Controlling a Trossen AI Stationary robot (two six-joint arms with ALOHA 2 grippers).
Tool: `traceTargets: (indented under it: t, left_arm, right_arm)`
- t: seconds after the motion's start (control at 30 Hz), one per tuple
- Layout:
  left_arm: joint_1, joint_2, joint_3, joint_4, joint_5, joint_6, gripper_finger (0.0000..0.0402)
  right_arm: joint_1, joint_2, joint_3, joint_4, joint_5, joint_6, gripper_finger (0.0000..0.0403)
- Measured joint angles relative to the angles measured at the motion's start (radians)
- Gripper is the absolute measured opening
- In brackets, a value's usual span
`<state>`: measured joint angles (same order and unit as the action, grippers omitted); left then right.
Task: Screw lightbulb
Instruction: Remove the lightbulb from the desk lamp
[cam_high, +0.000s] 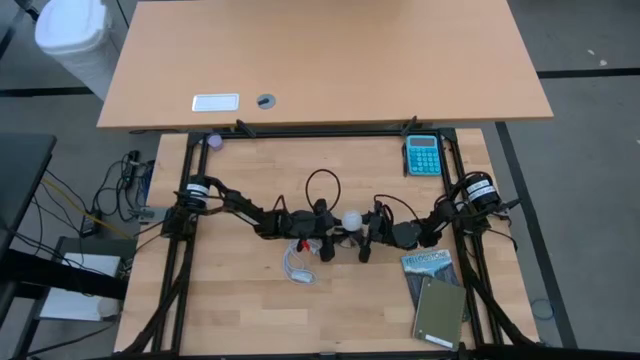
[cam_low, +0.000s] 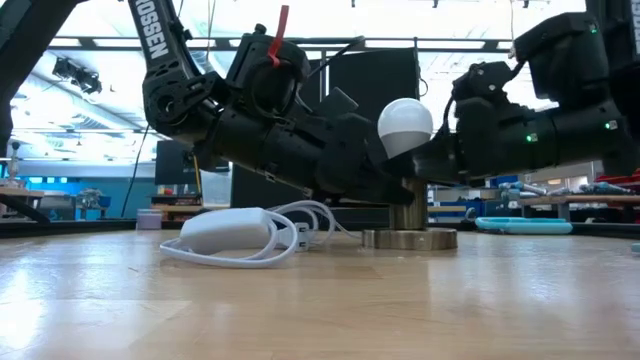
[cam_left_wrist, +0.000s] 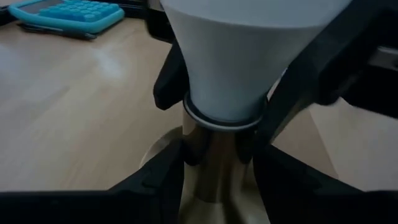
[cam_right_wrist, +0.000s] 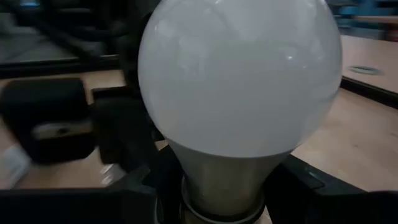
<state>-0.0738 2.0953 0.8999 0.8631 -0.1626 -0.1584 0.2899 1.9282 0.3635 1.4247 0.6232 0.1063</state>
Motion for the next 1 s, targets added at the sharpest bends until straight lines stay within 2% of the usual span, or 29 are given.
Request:
traceTargets:
  t: [0.1,0.37,0.47,0.67,0.87,1.0]
  left_arm:
    - [0.0,-0.001,-0.002,0.001,0.024,0.019,0.0178]
    - [-0.001,0.0,-0.004,-0.009,0.046,0.02,0.0178]
    - [-0.001,0.0,-0.004,-0.007,0.044,0.021,0.0178]
    - [-0.001,0.001,-0.004,0.002,0.024,0.023,0.0178]
    - [-0.001,0.002,-0.001,0.005,-0.017,0.05,0.0183]
    - [-0.005,0.003,-0.002,-0.003,-0.067,0.074,0.0205]
  right_arm:
    - [-0.037,-0.001,-0.025,0.037,-0.147,-0.042,0.0174]
    - [-0.205,-0.003,-0.049,0.061,-0.618,-0.126,0.0177]
    - [-0.26,-0.003,-0.047,0.06,-0.737,-0.125,0.0179]
    - [-0.281,-0.001,-0.047,0.064,-0.745,-0.119,0.0184]
    - [-0.259,0.005,-0.049,0.036,-0.607,-0.02,0.0211]
    - [-0.247,0.005,-0.048,0.036,-0.521,0.03,0.0239]
